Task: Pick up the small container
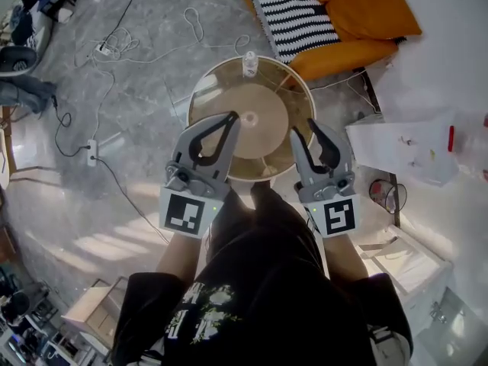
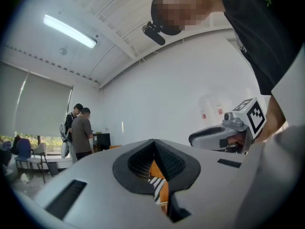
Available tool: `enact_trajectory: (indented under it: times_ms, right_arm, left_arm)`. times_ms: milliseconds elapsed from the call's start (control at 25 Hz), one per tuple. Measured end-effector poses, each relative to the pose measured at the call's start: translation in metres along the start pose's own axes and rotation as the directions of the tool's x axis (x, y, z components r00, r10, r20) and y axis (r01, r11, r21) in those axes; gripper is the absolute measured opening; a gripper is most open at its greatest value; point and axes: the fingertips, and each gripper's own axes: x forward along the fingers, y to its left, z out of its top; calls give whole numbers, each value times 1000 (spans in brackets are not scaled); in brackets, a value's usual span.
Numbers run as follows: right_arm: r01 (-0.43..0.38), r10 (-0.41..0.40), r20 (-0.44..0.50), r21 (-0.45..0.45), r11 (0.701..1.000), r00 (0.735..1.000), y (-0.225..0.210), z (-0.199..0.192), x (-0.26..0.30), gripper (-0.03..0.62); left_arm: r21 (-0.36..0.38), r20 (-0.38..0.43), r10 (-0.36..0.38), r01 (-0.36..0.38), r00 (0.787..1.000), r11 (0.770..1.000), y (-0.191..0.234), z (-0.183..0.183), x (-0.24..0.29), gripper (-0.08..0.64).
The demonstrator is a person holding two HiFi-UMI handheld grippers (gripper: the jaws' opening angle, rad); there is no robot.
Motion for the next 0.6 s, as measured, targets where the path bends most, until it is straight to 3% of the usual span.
enact_trajectory:
  times_ms: [400, 600]
  right_arm:
    - [10, -8, -70, 32, 999, 998, -14, -87, 10, 106]
    - [-15, 18, -89, 35, 999, 996, 0, -126, 24, 106]
  left_arm:
    - [-27, -56, 29, -31, 998, 999, -7, -77, 17, 14]
    - [-58, -68, -13, 9, 998, 998, -15, -112, 26, 14]
